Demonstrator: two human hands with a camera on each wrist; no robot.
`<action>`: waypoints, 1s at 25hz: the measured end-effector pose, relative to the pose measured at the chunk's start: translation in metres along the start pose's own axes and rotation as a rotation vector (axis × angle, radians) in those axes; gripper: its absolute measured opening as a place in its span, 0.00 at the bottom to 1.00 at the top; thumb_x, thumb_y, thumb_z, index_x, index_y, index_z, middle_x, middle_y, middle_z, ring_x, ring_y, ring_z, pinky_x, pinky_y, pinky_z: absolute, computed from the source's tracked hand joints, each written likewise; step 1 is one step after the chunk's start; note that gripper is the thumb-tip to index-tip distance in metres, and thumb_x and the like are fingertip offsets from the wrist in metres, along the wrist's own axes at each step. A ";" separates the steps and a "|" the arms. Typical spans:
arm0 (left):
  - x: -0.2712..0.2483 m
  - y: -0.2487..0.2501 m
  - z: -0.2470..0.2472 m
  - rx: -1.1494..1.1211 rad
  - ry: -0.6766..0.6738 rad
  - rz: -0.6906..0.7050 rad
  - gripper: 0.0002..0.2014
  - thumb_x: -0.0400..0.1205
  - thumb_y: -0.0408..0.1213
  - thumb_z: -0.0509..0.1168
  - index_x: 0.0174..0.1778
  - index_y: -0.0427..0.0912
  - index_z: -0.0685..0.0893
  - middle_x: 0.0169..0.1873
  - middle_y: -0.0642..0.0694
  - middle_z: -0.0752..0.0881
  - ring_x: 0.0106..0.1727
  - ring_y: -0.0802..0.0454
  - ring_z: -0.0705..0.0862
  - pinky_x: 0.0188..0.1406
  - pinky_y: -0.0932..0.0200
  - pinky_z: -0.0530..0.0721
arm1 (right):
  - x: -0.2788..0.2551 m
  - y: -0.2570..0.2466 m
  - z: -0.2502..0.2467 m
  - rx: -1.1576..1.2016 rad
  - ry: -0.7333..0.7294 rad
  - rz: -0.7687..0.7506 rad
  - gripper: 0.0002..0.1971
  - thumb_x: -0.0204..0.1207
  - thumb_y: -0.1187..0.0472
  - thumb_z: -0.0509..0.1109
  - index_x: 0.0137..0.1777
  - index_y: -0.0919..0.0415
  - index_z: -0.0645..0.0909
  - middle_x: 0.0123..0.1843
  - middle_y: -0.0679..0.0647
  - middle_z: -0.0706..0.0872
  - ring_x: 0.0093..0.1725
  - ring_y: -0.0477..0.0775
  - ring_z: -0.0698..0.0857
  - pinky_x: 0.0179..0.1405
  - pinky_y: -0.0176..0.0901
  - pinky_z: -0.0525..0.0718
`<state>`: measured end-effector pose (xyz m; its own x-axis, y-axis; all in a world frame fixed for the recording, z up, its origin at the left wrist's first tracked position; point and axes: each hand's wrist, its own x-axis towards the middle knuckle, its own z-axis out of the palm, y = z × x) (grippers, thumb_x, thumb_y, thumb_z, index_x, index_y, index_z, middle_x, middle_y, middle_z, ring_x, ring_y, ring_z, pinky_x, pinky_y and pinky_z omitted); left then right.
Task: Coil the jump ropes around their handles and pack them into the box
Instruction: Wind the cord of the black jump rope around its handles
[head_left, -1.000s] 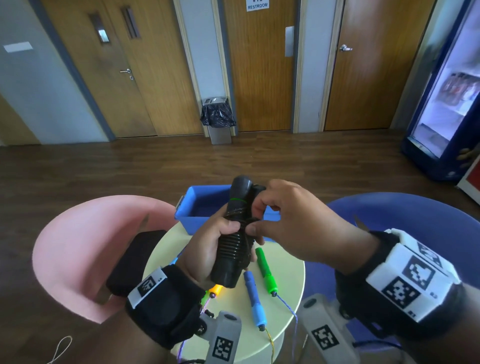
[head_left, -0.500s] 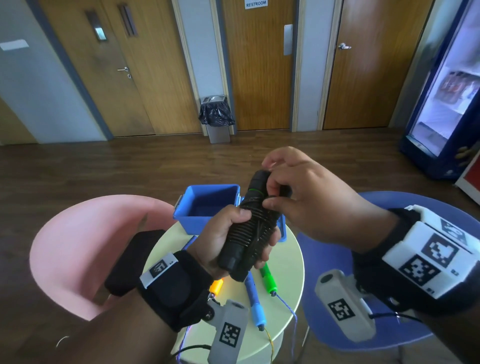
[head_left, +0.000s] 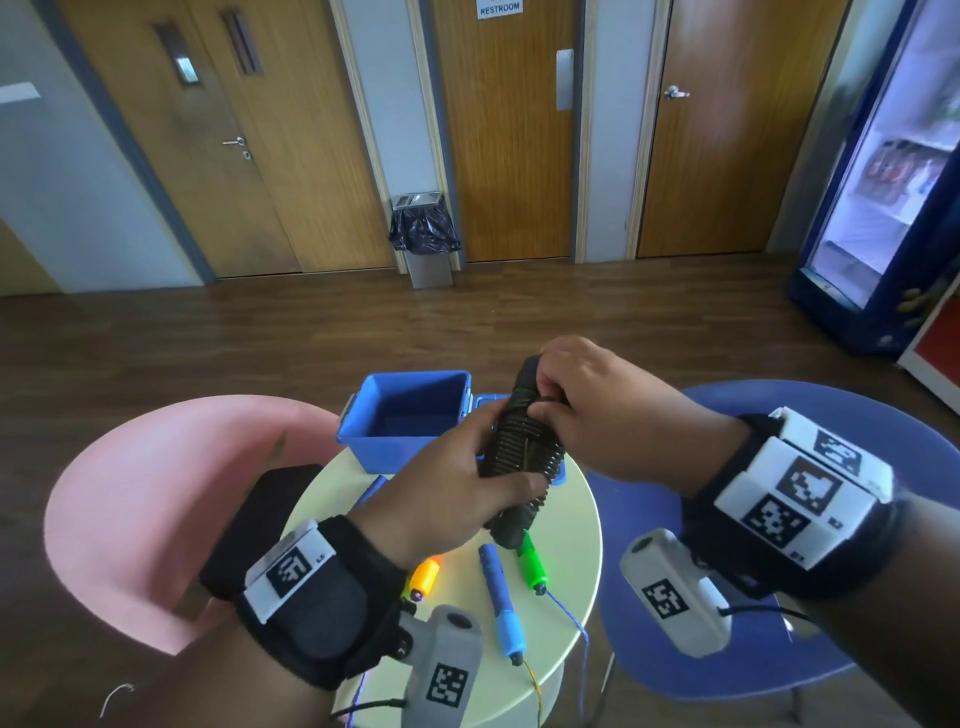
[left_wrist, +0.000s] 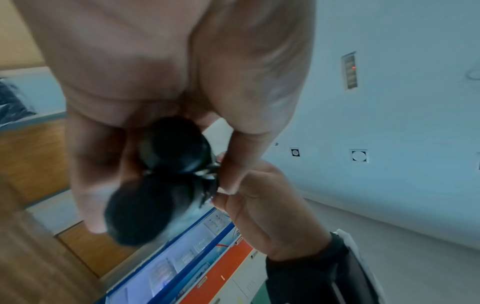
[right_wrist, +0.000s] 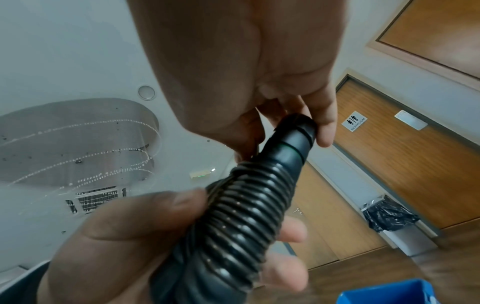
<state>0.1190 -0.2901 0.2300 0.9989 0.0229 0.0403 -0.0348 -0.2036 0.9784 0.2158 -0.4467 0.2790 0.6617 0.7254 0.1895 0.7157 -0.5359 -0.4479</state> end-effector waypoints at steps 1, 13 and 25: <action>-0.001 -0.002 0.003 0.017 0.010 0.009 0.24 0.72 0.41 0.71 0.62 0.65 0.78 0.52 0.47 0.89 0.48 0.49 0.89 0.48 0.48 0.89 | 0.001 0.000 0.002 -0.003 -0.004 0.009 0.16 0.81 0.57 0.68 0.34 0.50 0.66 0.44 0.43 0.71 0.47 0.51 0.72 0.45 0.42 0.69; -0.003 -0.040 -0.001 0.050 0.208 0.032 0.24 0.76 0.47 0.66 0.70 0.59 0.73 0.50 0.51 0.87 0.45 0.59 0.88 0.44 0.63 0.84 | 0.021 -0.004 0.016 0.046 -0.004 0.090 0.11 0.81 0.53 0.69 0.39 0.56 0.76 0.41 0.45 0.80 0.41 0.49 0.78 0.36 0.42 0.76; -0.010 -0.055 -0.058 -0.461 0.110 -0.241 0.24 0.73 0.33 0.69 0.66 0.37 0.77 0.48 0.35 0.84 0.43 0.38 0.86 0.31 0.51 0.86 | 0.063 -0.028 0.068 0.129 -0.097 0.011 0.15 0.81 0.54 0.69 0.35 0.51 0.69 0.42 0.47 0.80 0.41 0.50 0.77 0.39 0.46 0.76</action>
<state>0.1088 -0.2229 0.1875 0.9720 0.1230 -0.2003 0.1612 0.2714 0.9489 0.2222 -0.3564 0.2438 0.6400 0.7617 0.1013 0.6701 -0.4887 -0.5588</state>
